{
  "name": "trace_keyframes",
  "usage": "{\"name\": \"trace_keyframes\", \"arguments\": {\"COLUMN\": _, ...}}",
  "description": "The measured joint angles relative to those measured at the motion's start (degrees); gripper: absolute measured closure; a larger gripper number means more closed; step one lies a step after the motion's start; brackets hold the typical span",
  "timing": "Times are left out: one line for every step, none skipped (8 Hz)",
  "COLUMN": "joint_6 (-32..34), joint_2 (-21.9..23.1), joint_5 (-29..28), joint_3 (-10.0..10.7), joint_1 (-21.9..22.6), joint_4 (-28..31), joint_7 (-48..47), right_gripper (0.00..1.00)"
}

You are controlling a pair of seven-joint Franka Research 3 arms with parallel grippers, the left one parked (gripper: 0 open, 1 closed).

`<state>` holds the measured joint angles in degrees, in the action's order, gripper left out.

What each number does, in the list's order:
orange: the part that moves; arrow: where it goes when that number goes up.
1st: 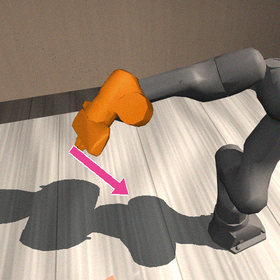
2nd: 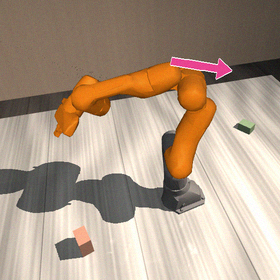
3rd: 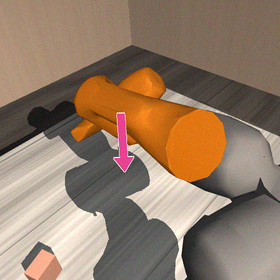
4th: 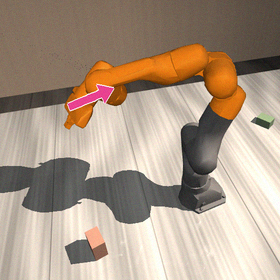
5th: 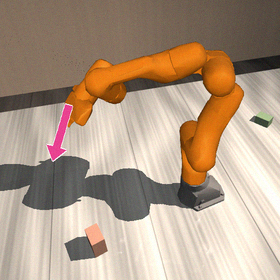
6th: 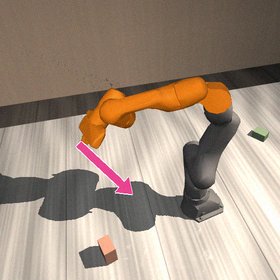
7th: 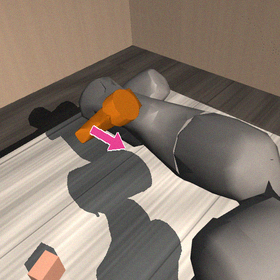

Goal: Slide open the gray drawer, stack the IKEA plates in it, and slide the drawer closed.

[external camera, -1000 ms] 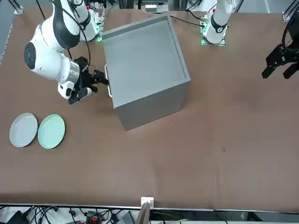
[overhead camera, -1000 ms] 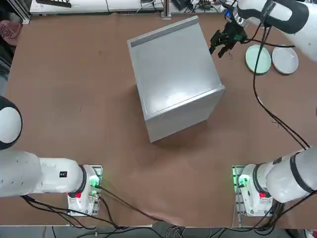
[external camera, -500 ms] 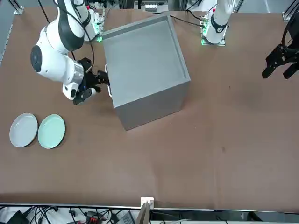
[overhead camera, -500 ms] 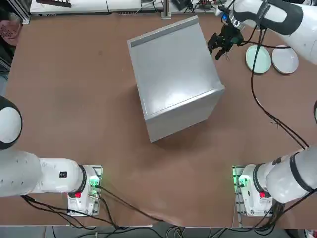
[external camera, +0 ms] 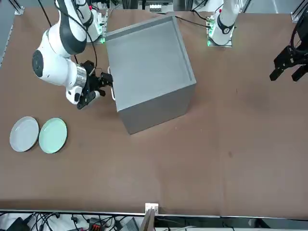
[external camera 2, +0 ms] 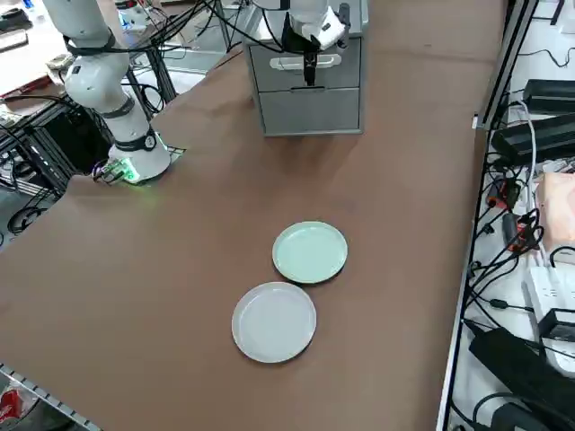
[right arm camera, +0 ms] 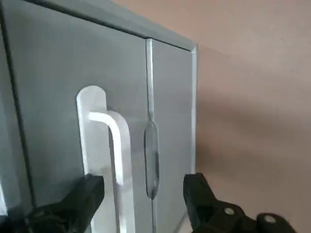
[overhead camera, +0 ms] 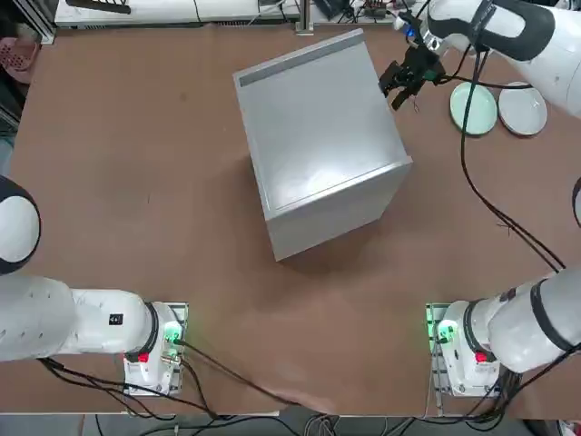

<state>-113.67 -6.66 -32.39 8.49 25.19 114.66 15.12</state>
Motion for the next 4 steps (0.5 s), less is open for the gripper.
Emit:
{"name": "trace_keyframes", "arguments": {"joint_6": 0.0, "joint_2": -0.66, "joint_5": -0.01, "joint_3": 0.06, "joint_1": -0.15, "joint_4": 0.09, "joint_7": 0.5, "right_gripper": 0.0}}
{"name": "trace_keyframes", "arguments": {"joint_6": -0.03, "joint_2": -1.55, "joint_5": -0.65, "joint_3": 0.06, "joint_1": -0.19, "joint_4": 0.1, "joint_7": 1.1, "right_gripper": 0.0}}
{"name": "trace_keyframes", "arguments": {"joint_6": -0.01, "joint_2": -2.11, "joint_5": -1.64, "joint_3": 0.19, "joint_1": -0.28, "joint_4": 0.1, "joint_7": 1.78, "right_gripper": 0.0}}
{"name": "trace_keyframes", "arguments": {"joint_6": 0.08, "joint_2": -2.15, "joint_5": -2.0, "joint_3": 0.27, "joint_1": -0.28, "joint_4": 0.1, "joint_7": 1.97, "right_gripper": 0.0}}
